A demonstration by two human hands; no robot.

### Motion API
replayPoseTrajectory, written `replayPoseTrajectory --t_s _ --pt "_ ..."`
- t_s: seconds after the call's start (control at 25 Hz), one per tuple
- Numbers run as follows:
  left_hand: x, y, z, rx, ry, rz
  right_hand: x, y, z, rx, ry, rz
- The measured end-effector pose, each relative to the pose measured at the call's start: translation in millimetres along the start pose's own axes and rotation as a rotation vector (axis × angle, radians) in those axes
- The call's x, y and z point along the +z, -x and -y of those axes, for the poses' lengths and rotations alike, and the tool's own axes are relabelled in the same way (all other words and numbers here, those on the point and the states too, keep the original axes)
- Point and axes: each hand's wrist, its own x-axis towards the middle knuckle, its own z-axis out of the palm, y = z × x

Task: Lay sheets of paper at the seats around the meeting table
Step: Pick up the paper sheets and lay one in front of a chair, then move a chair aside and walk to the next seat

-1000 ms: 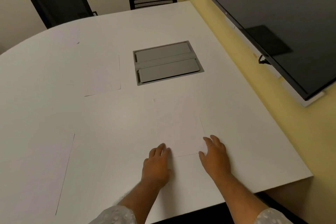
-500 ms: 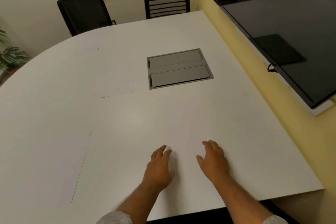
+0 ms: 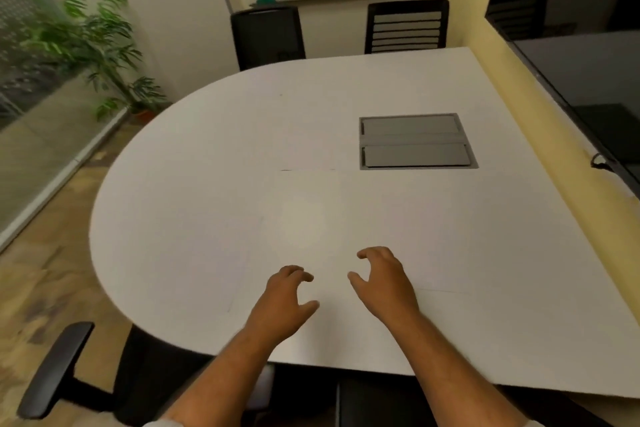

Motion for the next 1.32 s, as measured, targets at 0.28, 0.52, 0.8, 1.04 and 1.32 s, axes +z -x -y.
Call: replayPoseTrajectory --t_s 0.28,0.52,0.8,1.04,1.32 --pt "-128 116 123 -0.117 -0.012 -0.101 87 84 152 -0.225 0.043 0.133" --pt "-223 215 282 -0.159 -0.04 -0.225 210 154 291 -0.247 -0.009 0.239" --pt "-300 294 436 -0.226 0.102 -0.267 324 221 451 -0.321 0.112 0.276" --pt "-314 309 536 -0.318 0.199 -0.297 393 215 519 -0.398 0.208 0.31" --pt "-345 246 630 -0.34 0.23 -0.209 491 151 550 -0.293 0.171 0.342"
